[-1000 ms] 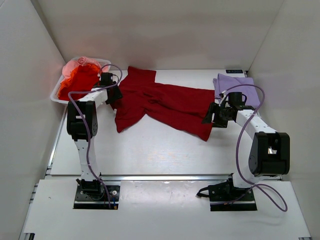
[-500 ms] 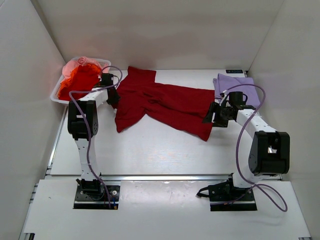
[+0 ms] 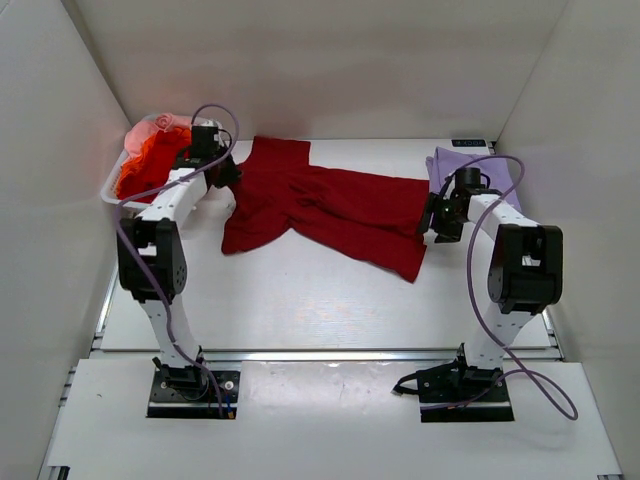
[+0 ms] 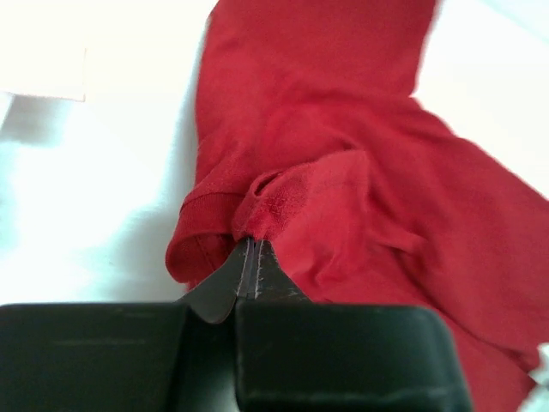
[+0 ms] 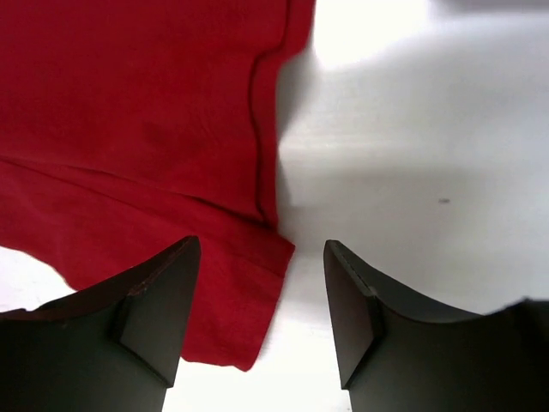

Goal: Fold and stack the t-shirts
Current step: Flatten out the tshirt

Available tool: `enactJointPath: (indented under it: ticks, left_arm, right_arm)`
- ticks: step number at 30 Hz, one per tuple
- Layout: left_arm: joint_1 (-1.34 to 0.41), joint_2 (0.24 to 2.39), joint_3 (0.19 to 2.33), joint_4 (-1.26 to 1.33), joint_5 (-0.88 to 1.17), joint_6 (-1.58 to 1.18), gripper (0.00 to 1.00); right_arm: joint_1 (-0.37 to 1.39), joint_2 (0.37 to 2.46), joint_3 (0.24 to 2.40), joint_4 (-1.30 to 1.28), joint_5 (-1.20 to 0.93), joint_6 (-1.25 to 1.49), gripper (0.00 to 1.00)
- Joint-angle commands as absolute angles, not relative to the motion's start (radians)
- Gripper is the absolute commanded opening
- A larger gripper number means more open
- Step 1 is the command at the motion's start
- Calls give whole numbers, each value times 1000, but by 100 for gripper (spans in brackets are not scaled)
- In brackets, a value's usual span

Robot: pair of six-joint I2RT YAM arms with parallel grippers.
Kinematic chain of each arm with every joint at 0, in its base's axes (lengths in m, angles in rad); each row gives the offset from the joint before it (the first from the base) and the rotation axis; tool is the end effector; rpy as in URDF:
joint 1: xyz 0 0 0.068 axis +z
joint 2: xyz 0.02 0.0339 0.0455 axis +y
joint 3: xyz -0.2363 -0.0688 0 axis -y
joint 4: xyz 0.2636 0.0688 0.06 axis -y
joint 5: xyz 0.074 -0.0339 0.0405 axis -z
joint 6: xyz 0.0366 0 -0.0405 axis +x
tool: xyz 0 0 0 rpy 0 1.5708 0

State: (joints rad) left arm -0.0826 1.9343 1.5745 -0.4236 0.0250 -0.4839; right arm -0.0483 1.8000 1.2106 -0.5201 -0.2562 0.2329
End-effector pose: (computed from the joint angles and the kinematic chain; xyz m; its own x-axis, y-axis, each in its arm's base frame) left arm 0.4486 -0.0381 0.2197 -0.6691 -0.4113 -0.6190 -0.2386 0.9077 -0.3452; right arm 0.3749 -0.0088 0.1490 -0.8855 0.2663 -0.3807 0.1423 0.9355 0.3235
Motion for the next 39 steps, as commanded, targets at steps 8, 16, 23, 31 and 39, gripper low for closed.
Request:
enactJointPath:
  ticks: [8, 16, 23, 31, 39]
  left_arm:
    - [-72, 1733, 1461, -390, 107, -508, 0]
    - [-69, 1677, 1394, -371, 129, -518, 0]
    - [-80, 1651, 1348, -362, 137, -523, 0]
    - [-80, 1649, 1331, -350, 147, -523, 0]
    - [-68, 1649, 1377, -376, 202, -512, 0]
  right_arm:
    - [-15, 1809, 1166, -514, -230, 255, 18]
    - [-17, 1755, 1123, -503, -181, 264, 15]
    - [-9, 1772, 1101, -491, -88, 279, 37]
    - [-8, 1802, 1094, -413, -218, 259, 29]
    - [-9, 1764, 1247, -503, -240, 200, 0]
